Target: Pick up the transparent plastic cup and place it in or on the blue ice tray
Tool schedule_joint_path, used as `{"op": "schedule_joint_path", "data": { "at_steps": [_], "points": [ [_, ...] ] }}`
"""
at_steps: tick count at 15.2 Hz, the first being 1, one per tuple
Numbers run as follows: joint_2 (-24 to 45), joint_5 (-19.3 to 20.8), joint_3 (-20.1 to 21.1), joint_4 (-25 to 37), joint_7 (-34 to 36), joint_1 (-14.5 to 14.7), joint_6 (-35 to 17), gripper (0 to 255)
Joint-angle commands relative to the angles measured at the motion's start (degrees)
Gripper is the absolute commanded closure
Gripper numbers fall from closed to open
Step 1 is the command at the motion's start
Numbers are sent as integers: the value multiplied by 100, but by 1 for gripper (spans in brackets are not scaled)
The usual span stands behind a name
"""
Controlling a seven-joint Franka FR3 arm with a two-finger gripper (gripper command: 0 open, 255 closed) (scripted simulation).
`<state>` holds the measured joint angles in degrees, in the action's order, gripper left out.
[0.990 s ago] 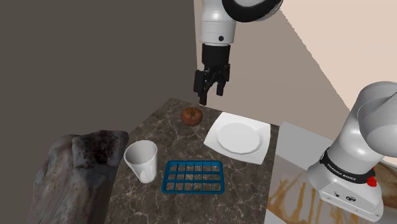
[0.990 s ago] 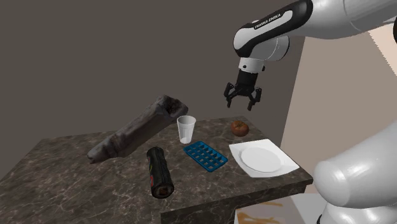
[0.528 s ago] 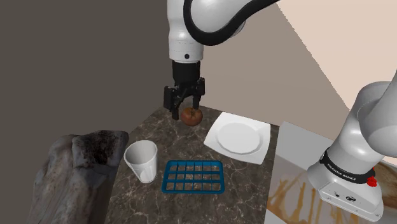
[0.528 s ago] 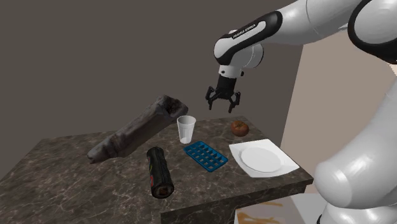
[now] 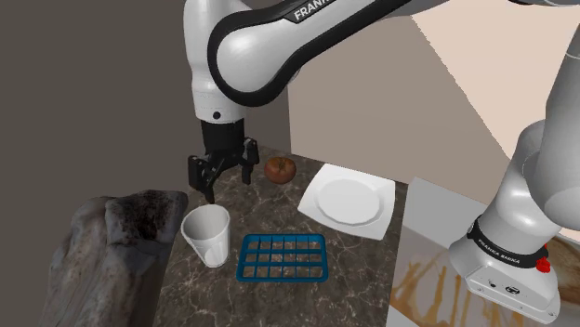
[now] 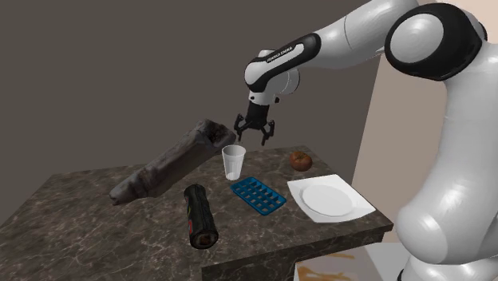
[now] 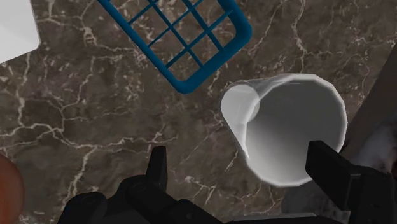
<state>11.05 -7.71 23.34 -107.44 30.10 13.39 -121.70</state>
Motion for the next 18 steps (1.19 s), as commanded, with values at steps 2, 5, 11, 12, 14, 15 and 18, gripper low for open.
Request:
{"op": "schedule_joint_path", "data": {
  "at_steps": [2,5,11,12,14,15,18],
  "points": [
    [298,125,21,215,182,118,-90,0],
    [407,164,20,121,207,155,-292,0],
    [549,215,14,24,240,202,-528,0],
    [549,215,14,24,240,202,-528,0],
    [549,215,14,24,240,202,-528,0],
    [549,215,14,24,240,202,-528,0],
    [549,215,14,24,240,202,-527,255]
  ]
}}
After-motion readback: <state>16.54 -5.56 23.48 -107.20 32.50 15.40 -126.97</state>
